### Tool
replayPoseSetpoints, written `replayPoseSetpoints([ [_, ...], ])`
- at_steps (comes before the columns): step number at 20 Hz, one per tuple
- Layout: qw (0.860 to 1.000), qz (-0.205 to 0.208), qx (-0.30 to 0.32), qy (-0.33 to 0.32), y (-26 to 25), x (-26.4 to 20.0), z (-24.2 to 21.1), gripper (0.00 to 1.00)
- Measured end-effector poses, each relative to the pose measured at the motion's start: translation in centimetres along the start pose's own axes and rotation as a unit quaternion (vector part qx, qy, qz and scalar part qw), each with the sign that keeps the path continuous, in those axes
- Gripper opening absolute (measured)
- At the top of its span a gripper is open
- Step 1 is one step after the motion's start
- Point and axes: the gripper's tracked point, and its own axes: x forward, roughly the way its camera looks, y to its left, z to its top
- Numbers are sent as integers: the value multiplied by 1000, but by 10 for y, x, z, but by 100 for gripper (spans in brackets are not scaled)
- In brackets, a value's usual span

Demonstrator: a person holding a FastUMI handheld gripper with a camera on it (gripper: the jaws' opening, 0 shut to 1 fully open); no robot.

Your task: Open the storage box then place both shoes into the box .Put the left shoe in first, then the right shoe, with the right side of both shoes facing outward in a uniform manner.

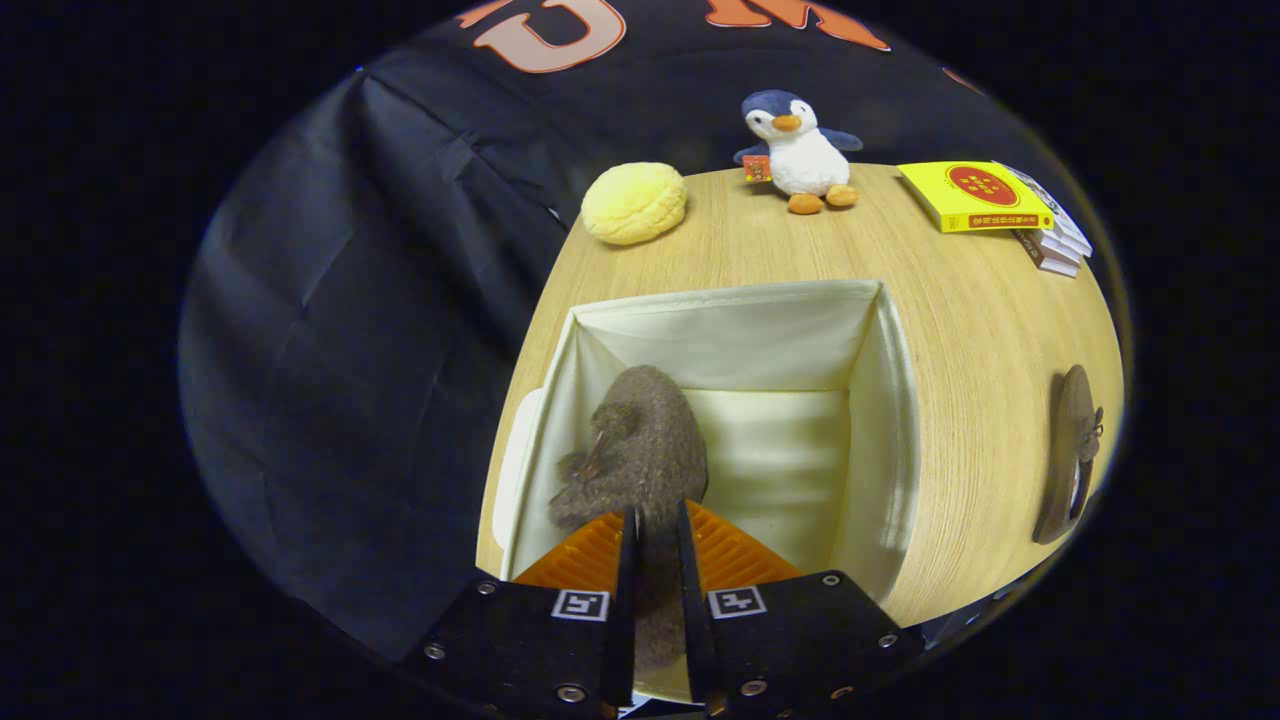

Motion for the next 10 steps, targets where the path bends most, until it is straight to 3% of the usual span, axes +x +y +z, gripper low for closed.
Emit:
replayPoseSetpoints([
  [4, 999, 40, -17, -33, 2, -23, 11, 38],
  [10, 994, 26, -53, -89, -58, -78, 23, 73],
])
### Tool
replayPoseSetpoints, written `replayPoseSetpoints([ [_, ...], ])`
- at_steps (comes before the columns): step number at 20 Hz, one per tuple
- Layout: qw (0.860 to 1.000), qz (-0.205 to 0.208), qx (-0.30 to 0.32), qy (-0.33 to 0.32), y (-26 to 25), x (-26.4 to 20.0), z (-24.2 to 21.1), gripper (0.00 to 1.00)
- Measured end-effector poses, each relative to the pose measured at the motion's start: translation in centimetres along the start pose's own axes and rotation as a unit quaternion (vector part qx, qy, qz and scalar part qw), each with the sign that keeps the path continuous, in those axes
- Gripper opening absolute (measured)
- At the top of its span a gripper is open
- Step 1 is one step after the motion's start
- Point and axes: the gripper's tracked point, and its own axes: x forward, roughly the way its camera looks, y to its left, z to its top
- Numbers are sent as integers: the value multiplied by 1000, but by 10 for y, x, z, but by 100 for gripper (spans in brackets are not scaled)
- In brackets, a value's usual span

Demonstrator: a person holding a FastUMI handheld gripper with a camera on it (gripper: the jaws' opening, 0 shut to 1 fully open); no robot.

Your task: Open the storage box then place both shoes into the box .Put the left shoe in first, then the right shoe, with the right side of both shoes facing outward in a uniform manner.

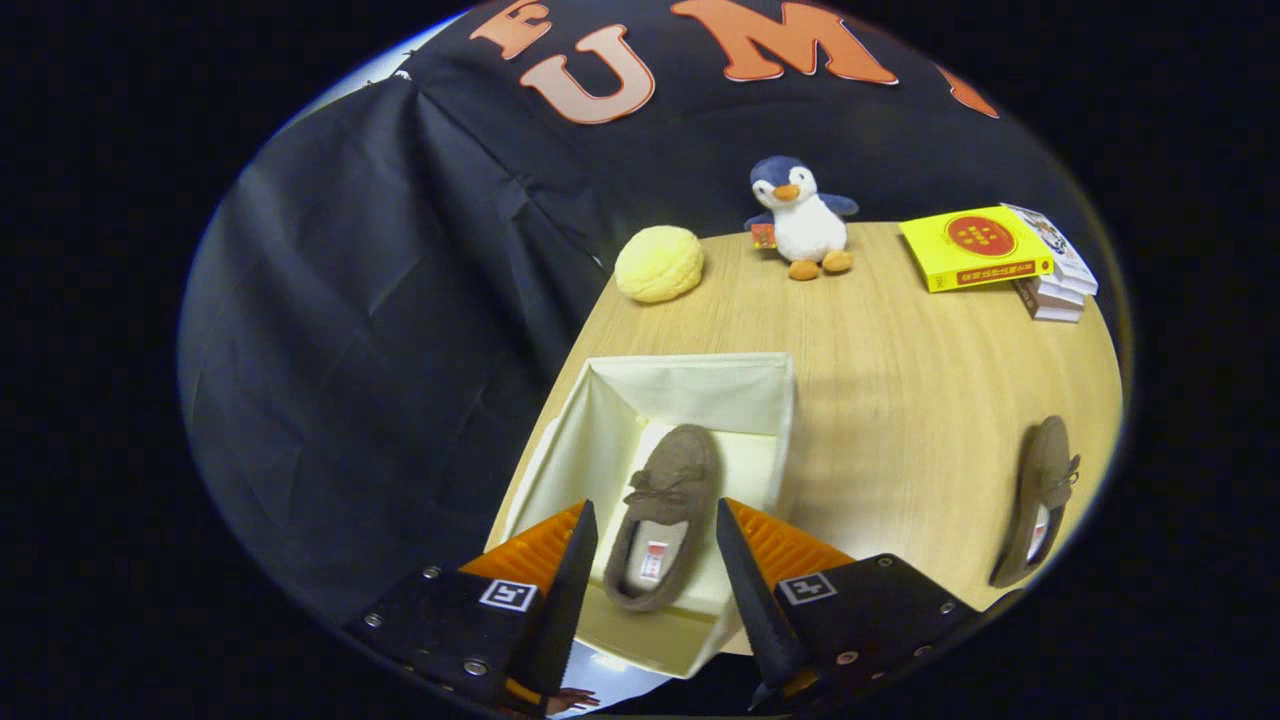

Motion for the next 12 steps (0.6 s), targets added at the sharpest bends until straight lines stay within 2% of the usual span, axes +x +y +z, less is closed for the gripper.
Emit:
replayPoseSetpoints([
  [6, 998, -50, -4, -30, -98, -31, -4, 88],
  [12, 992, -120, 18, -28, -209, -67, -27, 95],
])
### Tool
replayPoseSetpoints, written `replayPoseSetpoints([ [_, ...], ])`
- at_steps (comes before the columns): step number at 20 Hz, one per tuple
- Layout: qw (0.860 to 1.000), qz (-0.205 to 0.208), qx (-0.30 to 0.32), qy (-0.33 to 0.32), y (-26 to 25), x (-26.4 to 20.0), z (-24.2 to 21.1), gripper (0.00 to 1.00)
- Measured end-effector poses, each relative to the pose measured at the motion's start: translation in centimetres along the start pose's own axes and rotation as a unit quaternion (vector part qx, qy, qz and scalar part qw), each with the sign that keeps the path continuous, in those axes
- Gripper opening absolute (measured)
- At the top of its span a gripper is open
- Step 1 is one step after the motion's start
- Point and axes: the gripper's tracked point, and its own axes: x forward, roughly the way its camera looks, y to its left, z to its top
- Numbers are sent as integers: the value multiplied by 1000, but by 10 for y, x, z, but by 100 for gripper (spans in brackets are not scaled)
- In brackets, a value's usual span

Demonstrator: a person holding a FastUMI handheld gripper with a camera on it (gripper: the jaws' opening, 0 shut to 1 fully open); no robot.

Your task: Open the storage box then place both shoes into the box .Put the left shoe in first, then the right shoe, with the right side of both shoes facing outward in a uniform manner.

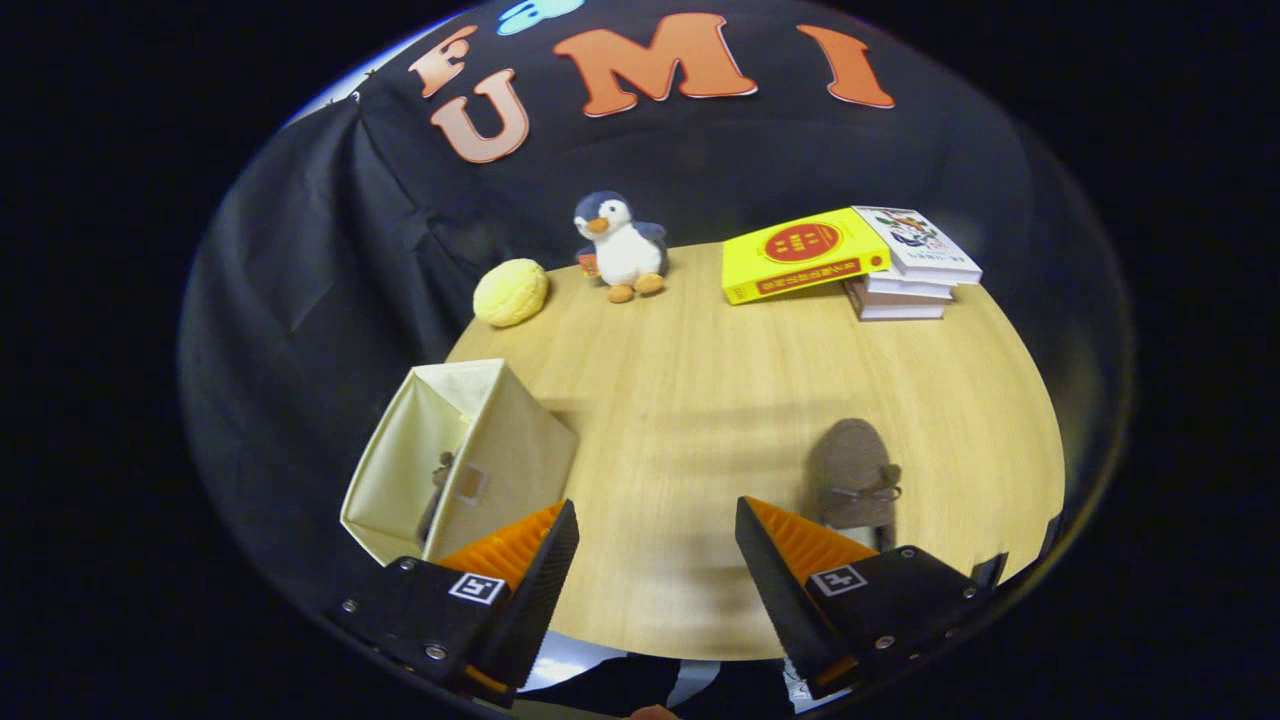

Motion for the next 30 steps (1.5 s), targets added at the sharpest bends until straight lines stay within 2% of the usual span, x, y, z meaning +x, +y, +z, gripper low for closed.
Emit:
replayPoseSetpoints([
  [5, 998, -53, 14, 25, -86, 5, -29, 98],
  [8, 996, -75, -14, 41, -125, 12, -48, 97],
  [13, 994, -84, -45, 56, -155, 35, -65, 87],
  [15, 992, -102, -58, 40, -168, 47, -61, 79],
  [16, 991, -112, -61, 38, -174, 52, -63, 66],
  [18, 992, -115, -47, 27, -176, 60, -59, 52],
  [21, 992, -113, -47, 27, -171, 71, -64, 37],
  [22, 990, -126, -58, 28, -177, 72, -65, 28],
  [24, 989, -136, -59, 26, -179, 73, -63, 17],
  [27, 990, -138, -19, 38, -176, 66, -65, 6],
  [30, 988, -147, 1, 37, -169, 55, -61, 4],
])
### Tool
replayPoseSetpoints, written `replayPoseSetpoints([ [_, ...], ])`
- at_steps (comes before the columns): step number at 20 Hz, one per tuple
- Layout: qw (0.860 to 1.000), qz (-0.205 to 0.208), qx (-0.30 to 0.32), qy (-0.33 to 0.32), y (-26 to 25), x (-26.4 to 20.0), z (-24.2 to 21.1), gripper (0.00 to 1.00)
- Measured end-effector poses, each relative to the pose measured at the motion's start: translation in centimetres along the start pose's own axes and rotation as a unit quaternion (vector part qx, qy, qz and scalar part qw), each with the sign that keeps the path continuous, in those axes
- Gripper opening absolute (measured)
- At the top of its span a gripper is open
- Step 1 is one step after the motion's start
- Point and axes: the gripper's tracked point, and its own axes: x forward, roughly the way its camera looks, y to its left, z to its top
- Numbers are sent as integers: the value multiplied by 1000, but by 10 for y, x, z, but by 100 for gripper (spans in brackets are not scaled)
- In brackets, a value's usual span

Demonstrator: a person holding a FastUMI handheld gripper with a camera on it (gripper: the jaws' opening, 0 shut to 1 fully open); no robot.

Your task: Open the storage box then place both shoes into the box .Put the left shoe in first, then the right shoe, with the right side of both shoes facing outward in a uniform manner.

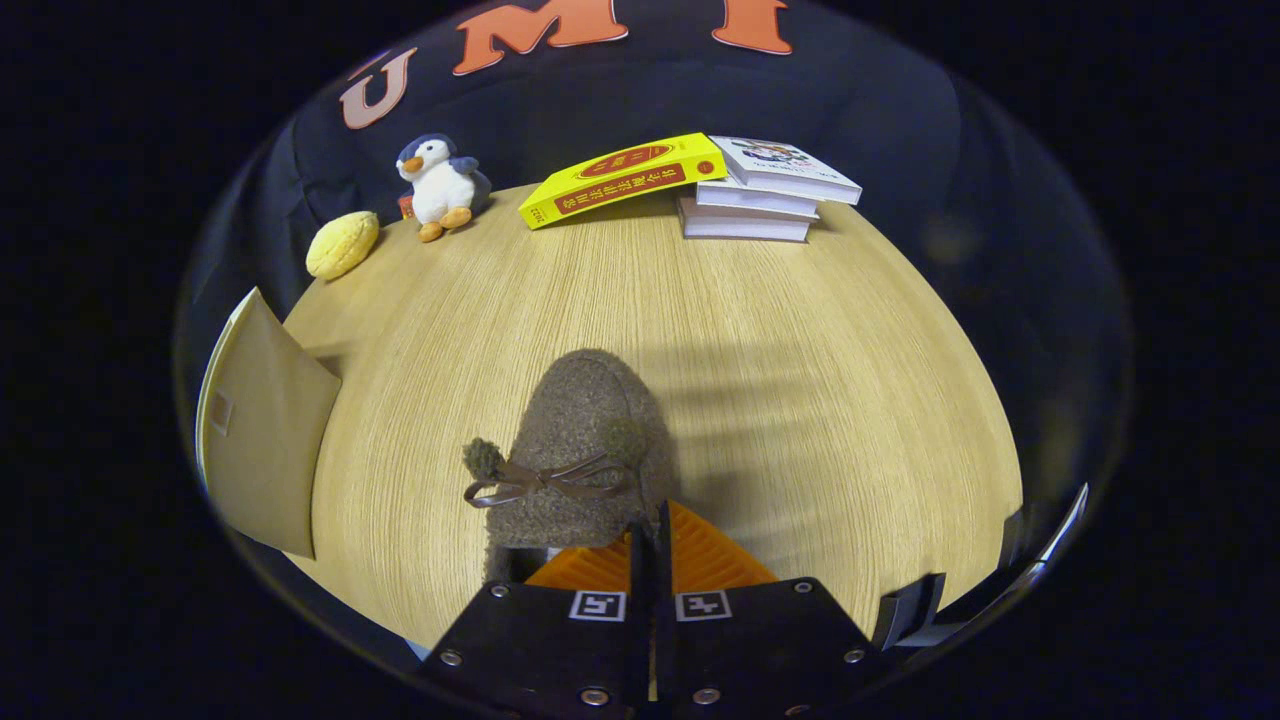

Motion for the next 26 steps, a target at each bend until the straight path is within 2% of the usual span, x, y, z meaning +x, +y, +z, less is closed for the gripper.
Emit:
replayPoseSetpoints([
  [7, 999, 26, 20, -31, 61, -59, 44, 4],
  [15, 994, 91, 18, -65, 183, -117, 96, 4],
  [21, 990, 130, 10, -50, 282, -140, 104, 4],
  [26, 990, 134, -8, -37, 337, -143, 100, 4],
])
